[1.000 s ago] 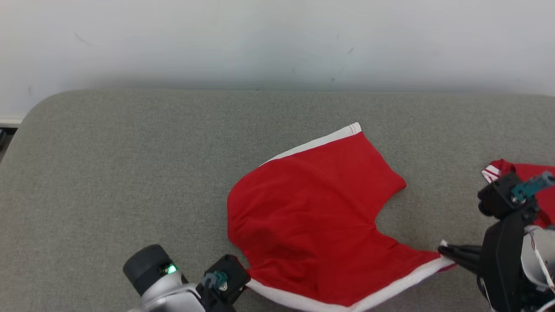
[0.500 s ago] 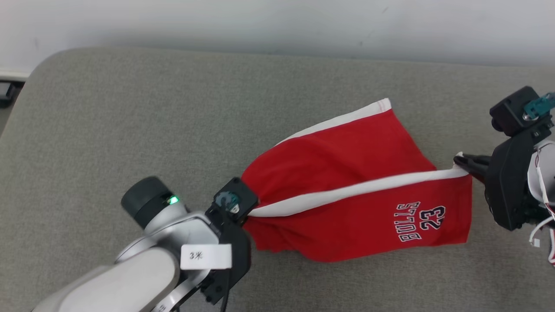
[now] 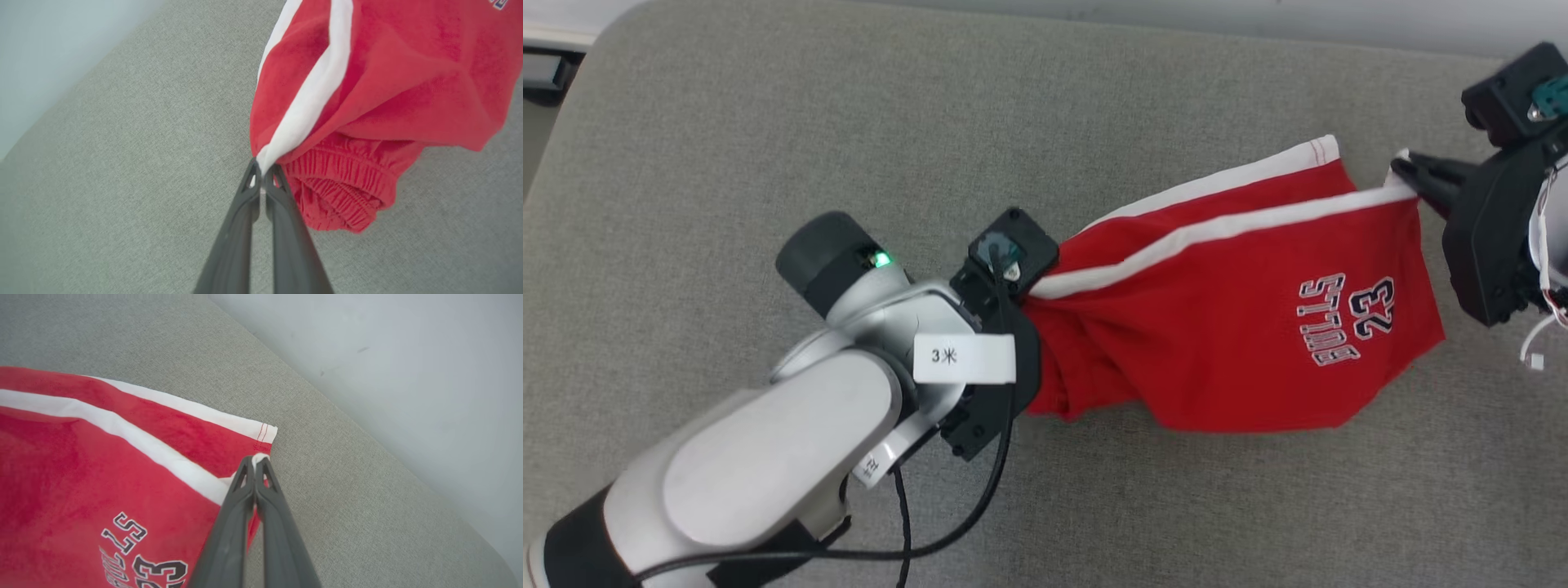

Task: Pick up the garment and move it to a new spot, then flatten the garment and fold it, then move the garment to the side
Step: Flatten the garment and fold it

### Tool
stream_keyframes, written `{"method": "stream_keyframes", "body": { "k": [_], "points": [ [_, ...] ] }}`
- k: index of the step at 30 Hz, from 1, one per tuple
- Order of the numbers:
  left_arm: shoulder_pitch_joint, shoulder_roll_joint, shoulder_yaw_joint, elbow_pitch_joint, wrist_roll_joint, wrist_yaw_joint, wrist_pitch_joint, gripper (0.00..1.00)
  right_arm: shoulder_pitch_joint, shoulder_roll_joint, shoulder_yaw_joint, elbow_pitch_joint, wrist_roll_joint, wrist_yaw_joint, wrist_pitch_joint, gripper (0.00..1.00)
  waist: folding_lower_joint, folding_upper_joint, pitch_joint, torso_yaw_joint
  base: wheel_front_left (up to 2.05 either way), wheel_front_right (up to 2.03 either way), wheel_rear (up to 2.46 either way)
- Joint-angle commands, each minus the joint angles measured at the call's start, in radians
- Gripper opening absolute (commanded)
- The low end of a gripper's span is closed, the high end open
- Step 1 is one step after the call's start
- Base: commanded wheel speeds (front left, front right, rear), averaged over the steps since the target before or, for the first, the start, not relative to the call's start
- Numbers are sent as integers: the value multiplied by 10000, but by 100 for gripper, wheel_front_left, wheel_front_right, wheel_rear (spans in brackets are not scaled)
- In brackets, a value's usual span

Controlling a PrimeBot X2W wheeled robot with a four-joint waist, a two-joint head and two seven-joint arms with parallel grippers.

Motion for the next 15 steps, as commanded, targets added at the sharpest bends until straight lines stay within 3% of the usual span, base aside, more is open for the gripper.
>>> {"method": "stream_keyframes", "body": {
  "k": [1,15],
  "points": [
    [-232,-15,75,76,4,8,44,0,-263,-52,80,131,-101,-11,-197,0,-3,-2,190,113,0,0,0],
    [-1076,-427,324,1165,-20,-81,-63,0,-2272,-17,1634,1977,-435,-11,-2305,0,-3,-2,808,269,0,0,0]
  ]
}}
